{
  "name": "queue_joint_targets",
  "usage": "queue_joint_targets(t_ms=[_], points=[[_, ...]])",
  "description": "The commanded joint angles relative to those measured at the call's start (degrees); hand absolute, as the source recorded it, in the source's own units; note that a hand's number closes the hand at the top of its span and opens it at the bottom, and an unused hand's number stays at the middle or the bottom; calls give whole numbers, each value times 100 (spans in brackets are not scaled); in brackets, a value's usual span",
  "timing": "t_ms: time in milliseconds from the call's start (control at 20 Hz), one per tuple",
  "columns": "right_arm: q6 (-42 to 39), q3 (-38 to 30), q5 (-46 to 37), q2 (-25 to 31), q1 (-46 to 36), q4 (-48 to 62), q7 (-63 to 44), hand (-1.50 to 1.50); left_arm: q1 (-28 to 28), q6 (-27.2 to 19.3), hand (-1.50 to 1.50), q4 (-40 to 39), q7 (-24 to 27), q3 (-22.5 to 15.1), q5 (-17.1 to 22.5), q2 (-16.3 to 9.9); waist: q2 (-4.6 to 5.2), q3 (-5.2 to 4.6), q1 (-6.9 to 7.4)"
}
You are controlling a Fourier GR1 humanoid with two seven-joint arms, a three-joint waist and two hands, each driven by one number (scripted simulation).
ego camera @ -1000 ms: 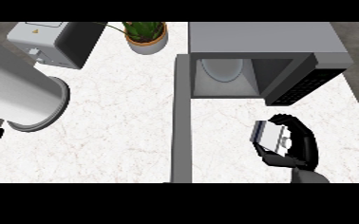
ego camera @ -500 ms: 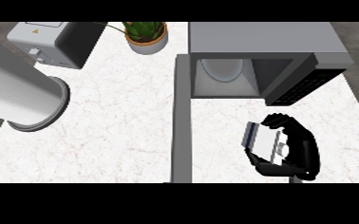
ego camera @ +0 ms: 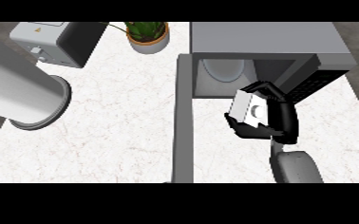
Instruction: Pick up the milk, place it into the microwave and close the microwave
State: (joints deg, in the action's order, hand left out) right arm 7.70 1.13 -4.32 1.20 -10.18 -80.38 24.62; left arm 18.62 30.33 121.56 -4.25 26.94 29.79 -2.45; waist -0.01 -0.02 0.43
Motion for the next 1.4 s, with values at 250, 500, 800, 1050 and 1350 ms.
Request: queue_joint_targets(t_ms=[250, 500, 800, 1050, 1350], points=[[262, -693, -96, 142, -2260, 2479, -20, 150, -153, 205, -150, -334, 114, 322, 199, -219, 37, 5, 94], [142, -830, -20, 396, -2792, 2642, -380, 150, -225, 210, -150, -374, 122, 68, -102, -51, 43, 2, 114], [574, -886, -328, 448, -3048, 3229, 32, 150, -406, 114, -150, -275, -97, 71, 177, -237, 93, 6, 337], [763, -964, -427, 550, -3101, 3420, 497, 150, -778, 135, -150, -567, -29, -97, -15, -263, 178, 7, 428], [1081, -933, -670, 711, -2934, 3355, 691, 150, -793, 315, -150, -606, 21, -175, 28, -300, 224, -5, 657]])
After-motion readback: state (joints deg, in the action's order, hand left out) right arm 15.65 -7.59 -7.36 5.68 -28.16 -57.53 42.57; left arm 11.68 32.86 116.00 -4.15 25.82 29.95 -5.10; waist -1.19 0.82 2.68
